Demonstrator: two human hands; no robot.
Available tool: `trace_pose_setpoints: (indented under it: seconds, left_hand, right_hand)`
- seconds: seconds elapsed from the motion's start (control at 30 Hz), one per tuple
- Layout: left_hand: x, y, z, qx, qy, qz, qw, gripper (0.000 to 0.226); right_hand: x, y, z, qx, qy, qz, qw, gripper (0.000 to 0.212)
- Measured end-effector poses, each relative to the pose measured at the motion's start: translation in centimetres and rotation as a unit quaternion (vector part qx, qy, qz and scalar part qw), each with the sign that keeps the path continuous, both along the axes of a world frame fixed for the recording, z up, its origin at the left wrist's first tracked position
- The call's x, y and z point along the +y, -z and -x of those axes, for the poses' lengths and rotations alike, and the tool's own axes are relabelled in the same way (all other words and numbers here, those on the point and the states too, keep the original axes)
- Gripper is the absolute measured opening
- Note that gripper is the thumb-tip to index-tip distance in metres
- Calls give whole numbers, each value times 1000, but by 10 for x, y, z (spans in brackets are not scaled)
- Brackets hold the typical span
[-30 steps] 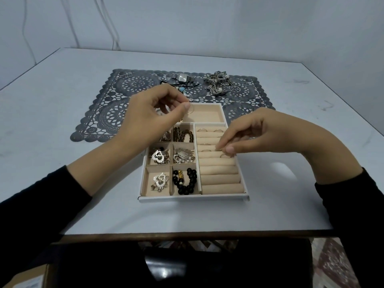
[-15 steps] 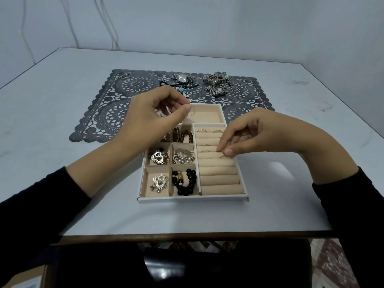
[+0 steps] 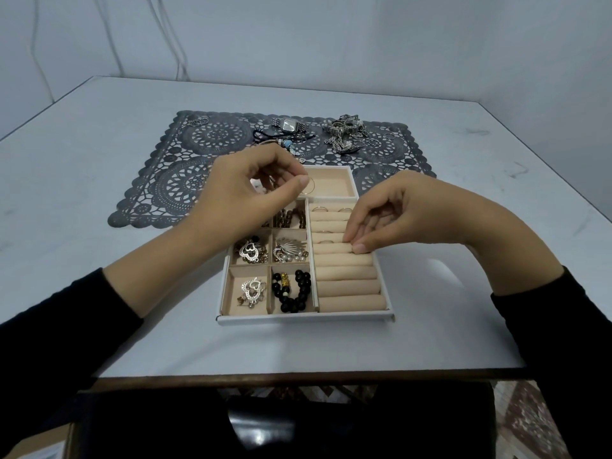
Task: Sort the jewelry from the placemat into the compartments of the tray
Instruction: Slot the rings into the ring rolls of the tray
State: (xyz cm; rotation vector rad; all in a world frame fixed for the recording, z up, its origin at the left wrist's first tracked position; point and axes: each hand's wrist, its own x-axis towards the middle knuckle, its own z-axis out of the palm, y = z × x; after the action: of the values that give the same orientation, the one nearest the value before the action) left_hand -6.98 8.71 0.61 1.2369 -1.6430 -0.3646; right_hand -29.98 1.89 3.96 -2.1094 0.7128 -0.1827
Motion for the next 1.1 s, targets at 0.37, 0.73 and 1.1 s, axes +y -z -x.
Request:
trace_pose_setpoints:
  seconds: [0.37,0.73,1.1]
  left_hand:
    - [9,-5,8,-48,80,-31,995,5]
    - [12,-7,14,-141,147,-21,979,9]
    - [11,-7,13,-204,190,-24,960,8]
  right_hand:
    - [-34,20,11,-197,256,84,943,16]
    - [-53,56,2,43,278,300,912,40]
    - [-53,57,2,72,260,289,919,39]
